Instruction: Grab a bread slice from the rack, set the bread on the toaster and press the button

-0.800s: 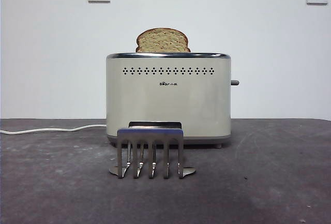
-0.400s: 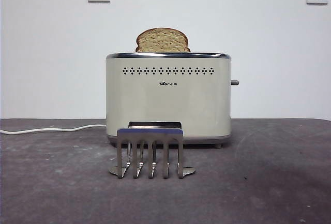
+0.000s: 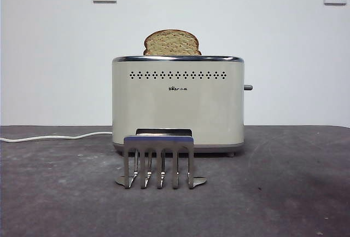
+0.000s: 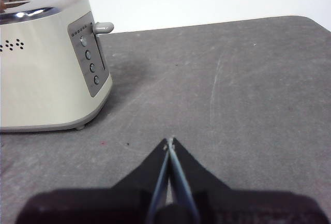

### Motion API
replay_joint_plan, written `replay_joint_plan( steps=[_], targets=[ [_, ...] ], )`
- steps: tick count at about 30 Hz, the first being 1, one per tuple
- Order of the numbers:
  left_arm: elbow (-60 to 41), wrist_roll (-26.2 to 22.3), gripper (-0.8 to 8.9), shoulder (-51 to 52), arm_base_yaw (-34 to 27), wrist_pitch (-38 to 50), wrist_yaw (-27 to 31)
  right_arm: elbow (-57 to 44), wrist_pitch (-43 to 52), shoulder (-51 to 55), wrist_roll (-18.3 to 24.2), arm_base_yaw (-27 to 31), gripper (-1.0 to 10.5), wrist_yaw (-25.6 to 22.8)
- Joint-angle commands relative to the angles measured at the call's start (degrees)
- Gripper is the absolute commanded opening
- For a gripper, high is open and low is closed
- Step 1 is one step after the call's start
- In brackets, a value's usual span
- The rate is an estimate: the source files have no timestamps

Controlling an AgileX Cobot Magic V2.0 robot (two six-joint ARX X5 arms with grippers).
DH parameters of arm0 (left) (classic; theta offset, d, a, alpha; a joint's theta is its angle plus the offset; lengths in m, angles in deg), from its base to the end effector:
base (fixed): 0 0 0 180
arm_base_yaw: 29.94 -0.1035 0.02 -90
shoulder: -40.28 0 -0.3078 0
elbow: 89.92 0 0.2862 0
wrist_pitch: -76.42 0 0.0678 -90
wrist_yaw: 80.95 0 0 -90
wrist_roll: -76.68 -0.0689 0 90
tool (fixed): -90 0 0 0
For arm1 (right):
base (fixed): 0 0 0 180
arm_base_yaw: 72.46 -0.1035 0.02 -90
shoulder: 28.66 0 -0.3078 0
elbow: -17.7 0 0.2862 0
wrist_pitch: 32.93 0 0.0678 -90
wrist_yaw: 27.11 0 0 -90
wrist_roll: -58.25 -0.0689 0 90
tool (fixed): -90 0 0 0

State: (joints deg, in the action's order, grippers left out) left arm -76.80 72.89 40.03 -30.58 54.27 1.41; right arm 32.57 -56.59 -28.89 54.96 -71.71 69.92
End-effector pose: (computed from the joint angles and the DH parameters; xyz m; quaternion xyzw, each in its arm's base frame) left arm 0.1256 -0.0078 0.1466 0.0271 0.0786 -0.0635 0.9945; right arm 0.1237 0.0068 0.1557 0.0339 0.0800 0.0523 0.9948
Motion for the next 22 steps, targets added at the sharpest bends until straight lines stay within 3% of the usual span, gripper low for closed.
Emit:
replay_joint_plan(
  steps=[1,22],
  targets=[
    [-0.8,0.5,-0.04,0.1,-0.2,0.1,0.1,-1.6,0.2,0.2,-1.0,0.0,0.0,-0.1],
    [-0.8,0.4,-0.04,0.1,-0.2,0.1,0.1,-2.0,0.4,0.1,-2.2,-0.1,0.0,0.0]
  ],
)
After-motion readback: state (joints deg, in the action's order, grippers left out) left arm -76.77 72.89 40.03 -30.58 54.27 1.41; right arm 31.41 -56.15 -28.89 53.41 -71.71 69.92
